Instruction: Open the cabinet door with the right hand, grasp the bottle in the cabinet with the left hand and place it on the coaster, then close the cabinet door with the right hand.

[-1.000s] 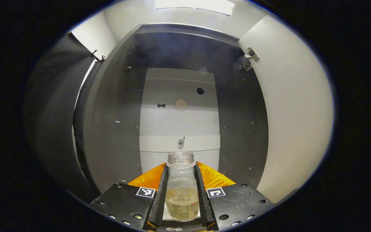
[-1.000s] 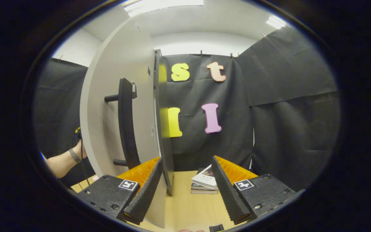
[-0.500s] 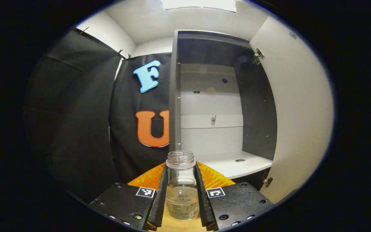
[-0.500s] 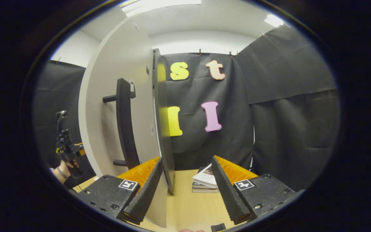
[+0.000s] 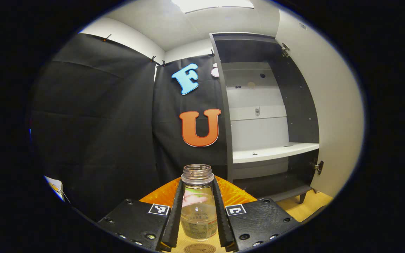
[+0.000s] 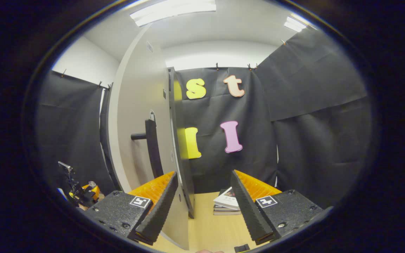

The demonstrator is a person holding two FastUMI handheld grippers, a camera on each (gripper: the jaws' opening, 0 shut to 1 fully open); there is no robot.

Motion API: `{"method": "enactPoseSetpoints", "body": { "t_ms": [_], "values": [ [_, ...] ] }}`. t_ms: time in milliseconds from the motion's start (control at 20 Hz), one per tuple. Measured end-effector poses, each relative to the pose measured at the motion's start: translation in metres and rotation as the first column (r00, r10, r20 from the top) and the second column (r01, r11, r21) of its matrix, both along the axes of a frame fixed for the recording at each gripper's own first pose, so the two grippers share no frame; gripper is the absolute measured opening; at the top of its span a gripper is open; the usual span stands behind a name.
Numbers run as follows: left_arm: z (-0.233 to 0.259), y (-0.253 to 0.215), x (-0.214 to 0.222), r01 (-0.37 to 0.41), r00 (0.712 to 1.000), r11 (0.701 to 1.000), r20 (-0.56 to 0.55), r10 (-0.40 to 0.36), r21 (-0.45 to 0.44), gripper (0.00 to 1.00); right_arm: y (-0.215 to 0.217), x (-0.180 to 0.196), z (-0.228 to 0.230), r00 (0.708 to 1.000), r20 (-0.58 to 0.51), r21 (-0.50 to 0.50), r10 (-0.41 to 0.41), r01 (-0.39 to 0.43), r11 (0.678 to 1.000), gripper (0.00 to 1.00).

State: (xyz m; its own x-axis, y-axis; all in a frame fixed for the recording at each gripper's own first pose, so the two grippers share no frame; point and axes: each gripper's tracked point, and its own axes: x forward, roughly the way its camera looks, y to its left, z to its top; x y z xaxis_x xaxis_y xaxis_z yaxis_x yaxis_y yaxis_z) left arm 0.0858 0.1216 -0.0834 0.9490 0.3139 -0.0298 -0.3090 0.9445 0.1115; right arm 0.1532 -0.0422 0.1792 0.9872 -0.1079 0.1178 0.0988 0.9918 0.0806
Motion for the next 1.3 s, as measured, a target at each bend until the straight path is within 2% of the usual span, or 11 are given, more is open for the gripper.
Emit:
{"method": "enactPoseSetpoints", "body": {
  "t_ms": [100, 250, 450, 700, 900, 1200, 1250, 1300],
  "values": [
    [-0.017, 0.0, -0.01, -0.02, 1.0, 1.0, -0.004, 0.02, 0.015, 0.43, 0.005, -0.002, 0.001, 1.0, -0.002, -0.009, -0.005, 0.005, 1.0, 0.94],
    [-0.049, -0.01, -0.018, -0.011, 1.0, 0.999, -0.023, 0.012, 0.034, 0.43, 0.008, -0.006, 0.003, 1.0, -0.007, -0.006, -0.009, 0.009, 1.0, 0.94],
    [-0.09, -0.015, -0.025, -0.03, 0.998, 0.998, -0.049, 0.032, 0.048, 0.43, 0.009, -0.011, 0.006, 1.0, 0.008, 0.026, -0.016, 0.015, 1.0, 0.94],
    [-0.127, -0.011, -0.024, -0.042, 0.996, 0.998, -0.076, 0.046, 0.05, 0.43, -0.004, -0.016, 0.002, 0.997, -0.006, 0.028, -0.073, 0.073, 0.997, 0.94],
    [-0.143, -0.004, -0.026, -0.075, 0.994, 0.997, -0.076, 0.075, -0.004, 0.43, -0.013, -0.024, 0.003, 0.992, -0.023, -0.015, -0.123, 0.123, 0.992, 0.94],
    [-0.142, 0.003, -0.026, -0.104, 0.994, 0.995, -0.042, 0.104, 0.013, 0.43, -0.02, -0.031, 0.005, 0.987, -0.016, -0.014, -0.16, 0.159, 0.987, 0.94],
    [-0.142, 0.003, -0.027, -0.104, 0.994, 0.995, -0.038, 0.104, 0.007, 0.55, -0.021, -0.031, 0.004, 0.986, -0.02, -0.012, -0.163, 0.163, 0.987, 0.94],
    [-0.142, 0.003, -0.027, -0.108, 0.993, 0.994, -0.037, 0.108, 0.004, 0.45, -0.021, -0.03, 0.002, 0.986, -0.023, -0.012, -0.166, 0.166, 0.986, 0.94]
  ]
}}
